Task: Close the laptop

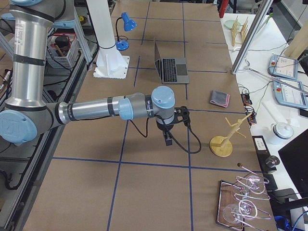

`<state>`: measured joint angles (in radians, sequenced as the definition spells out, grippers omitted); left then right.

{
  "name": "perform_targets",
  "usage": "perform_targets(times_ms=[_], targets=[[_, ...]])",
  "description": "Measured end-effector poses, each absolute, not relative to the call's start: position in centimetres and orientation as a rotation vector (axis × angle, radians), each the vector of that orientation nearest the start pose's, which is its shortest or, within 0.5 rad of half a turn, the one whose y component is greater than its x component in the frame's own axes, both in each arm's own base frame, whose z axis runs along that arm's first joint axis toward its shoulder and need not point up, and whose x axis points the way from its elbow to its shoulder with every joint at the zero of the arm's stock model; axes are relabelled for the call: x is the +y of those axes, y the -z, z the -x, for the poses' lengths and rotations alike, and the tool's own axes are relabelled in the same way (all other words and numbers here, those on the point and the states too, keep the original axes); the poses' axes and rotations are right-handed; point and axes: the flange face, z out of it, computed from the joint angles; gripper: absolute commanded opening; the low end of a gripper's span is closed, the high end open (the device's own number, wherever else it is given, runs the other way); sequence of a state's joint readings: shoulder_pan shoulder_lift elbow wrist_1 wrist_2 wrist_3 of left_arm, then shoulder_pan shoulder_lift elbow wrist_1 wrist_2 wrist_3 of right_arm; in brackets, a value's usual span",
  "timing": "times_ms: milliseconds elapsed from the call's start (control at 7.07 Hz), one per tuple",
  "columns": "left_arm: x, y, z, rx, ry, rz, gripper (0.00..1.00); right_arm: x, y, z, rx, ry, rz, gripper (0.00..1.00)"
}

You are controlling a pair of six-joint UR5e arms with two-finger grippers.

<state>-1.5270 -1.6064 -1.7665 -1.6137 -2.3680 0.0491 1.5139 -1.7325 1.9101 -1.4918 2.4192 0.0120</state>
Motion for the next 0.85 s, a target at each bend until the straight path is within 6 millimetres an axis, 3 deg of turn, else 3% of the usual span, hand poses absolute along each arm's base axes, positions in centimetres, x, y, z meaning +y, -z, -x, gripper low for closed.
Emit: perform_targets(times_ms=[283, 848], targets=[[-51.8, -50.9, -0.6, 0.912, -0.173, -0.218, 1.00, -43.4, -53.4, -1.6, -0.925, 0.099, -0.247, 0.99], [-49.5, -46.3, -12.8, 1.031, -0.286, -0.221, 0.99, -42.1, -48.8, 8.6, -1.093, -0.008, -0.258, 0.94]])
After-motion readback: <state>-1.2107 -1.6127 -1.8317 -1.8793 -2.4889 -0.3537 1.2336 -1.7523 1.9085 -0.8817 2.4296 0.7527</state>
